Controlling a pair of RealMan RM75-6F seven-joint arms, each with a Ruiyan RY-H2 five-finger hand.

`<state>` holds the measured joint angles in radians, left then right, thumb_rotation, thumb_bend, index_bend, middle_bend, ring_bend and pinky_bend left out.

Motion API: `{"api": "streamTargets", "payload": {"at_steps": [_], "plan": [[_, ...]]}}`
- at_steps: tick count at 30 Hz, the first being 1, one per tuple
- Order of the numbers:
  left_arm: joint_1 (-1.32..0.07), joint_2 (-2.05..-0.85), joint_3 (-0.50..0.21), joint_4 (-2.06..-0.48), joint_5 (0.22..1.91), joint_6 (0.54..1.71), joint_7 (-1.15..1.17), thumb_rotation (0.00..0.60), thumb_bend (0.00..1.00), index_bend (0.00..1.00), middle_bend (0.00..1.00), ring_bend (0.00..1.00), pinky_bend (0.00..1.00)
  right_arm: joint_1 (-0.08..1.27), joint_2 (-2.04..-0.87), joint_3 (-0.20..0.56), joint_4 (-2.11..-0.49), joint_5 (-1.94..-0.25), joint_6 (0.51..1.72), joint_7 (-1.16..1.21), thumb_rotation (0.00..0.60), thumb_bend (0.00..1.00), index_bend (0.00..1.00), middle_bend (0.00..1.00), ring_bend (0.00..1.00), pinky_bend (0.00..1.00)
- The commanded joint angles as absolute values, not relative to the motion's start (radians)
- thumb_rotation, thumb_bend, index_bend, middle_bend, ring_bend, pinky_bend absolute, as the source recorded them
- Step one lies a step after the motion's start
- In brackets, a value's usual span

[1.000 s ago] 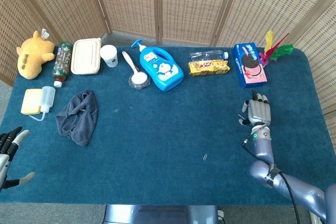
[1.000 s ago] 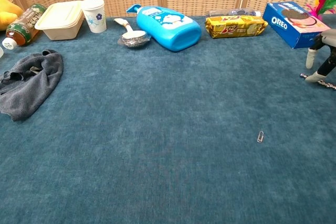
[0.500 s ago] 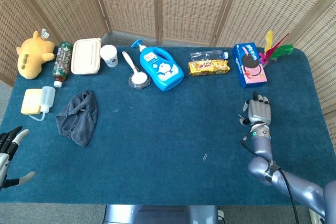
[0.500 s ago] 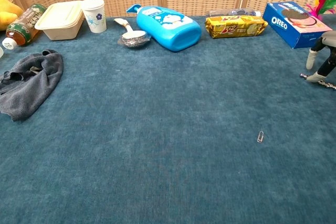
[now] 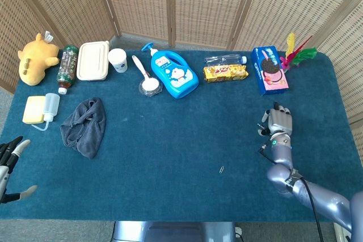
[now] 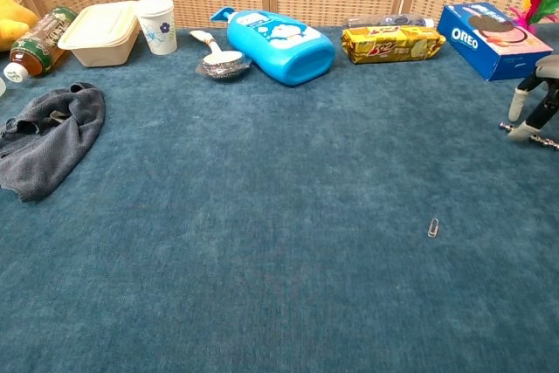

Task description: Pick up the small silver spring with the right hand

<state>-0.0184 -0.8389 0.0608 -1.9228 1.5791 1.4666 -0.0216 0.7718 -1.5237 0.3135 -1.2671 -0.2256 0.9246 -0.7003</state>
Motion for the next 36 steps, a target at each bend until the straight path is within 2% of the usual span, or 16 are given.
{"api": "streamTargets", "payload": {"at_steps": [1,15,27,36], "plan": [[-0.018,-0.839,0.061,-1.923,1.579,1.466,-0.023,0.6,0.21,0.0,0.0,0.0,0.0,0.779,-1.524,0.31,-1.265,-0.212,0.922,-0.706,0.6,0.27,0.46,0.0,0.0,0.0],[-0.019,-0.837,0.062,-1.922,1.581,1.465,-0.028,0.6,0.21,0.0,0.0,0.0,0.0,0.797,-1.509,0.287,-1.302,-0.182,0.922,-0.72,0.6,0.27,0.52,0.0,0.0,0.0],[-0.017,-0.836,0.064,-1.923,1.585,1.469,-0.028,0.6,0.21,0.0,0.0,0.0,0.0,0.811,-1.497,0.26,-1.331,-0.178,0.94,-0.732,0.6,0.27,0.52,0.0,0.0,0.0],[-0.017,-0.835,0.064,-1.923,1.585,1.468,-0.029,0.6,0.21,0.0,0.0,0.0,0.0,0.813,-1.504,0.244,-1.318,-0.196,0.94,-0.725,0.6,0.33,0.52,0.0,0.0,0.0]]}}
